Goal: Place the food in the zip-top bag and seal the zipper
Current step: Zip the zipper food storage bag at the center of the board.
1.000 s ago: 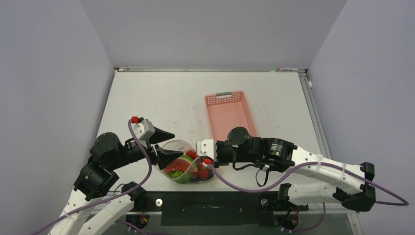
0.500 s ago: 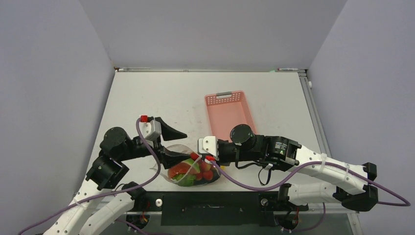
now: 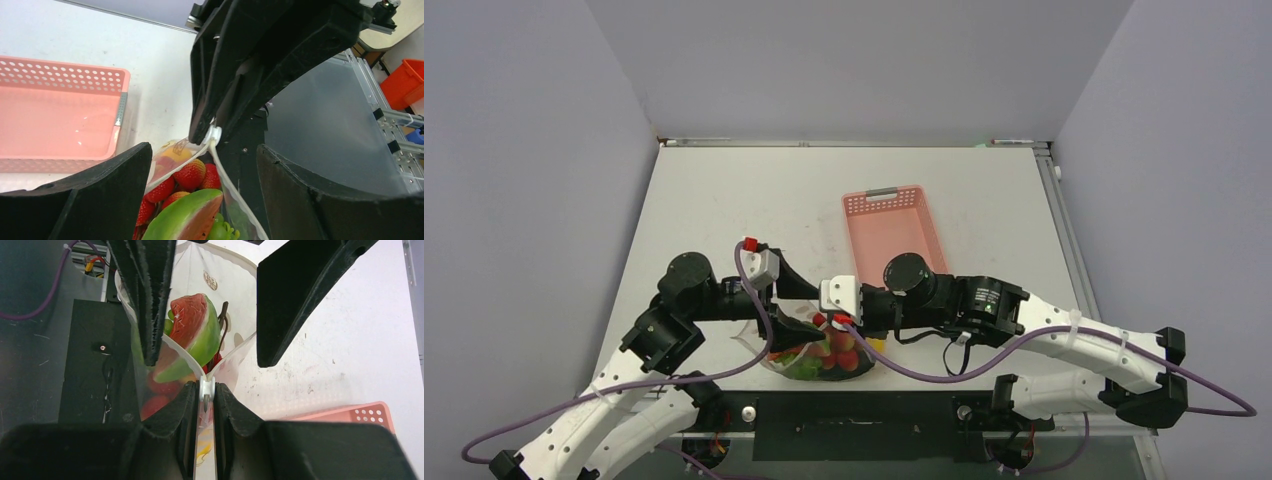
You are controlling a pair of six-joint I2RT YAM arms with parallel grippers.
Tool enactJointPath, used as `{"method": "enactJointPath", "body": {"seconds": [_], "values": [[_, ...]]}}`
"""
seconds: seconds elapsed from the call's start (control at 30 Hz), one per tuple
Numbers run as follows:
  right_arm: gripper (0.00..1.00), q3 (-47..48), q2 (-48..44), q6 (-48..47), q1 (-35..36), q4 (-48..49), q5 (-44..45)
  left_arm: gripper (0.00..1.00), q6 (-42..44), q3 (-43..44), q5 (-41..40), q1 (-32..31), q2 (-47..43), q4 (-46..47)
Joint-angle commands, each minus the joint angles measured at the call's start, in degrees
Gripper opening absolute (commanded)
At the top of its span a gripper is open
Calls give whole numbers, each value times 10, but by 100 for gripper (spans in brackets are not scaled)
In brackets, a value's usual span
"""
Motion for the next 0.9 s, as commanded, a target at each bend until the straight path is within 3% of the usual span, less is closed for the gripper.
{"method": "enactJointPath", "body": {"seconds": [0.0, 0.47, 0.87], "values": [[5, 37, 7, 11, 5, 40, 11, 73, 11, 2, 17, -13, 3, 7], [5, 47, 3, 23, 4, 40, 13, 72, 44, 2, -5, -29, 18, -23], [5, 59, 5, 38, 5, 32, 47, 48, 99, 23, -82, -58, 35, -104]]}}
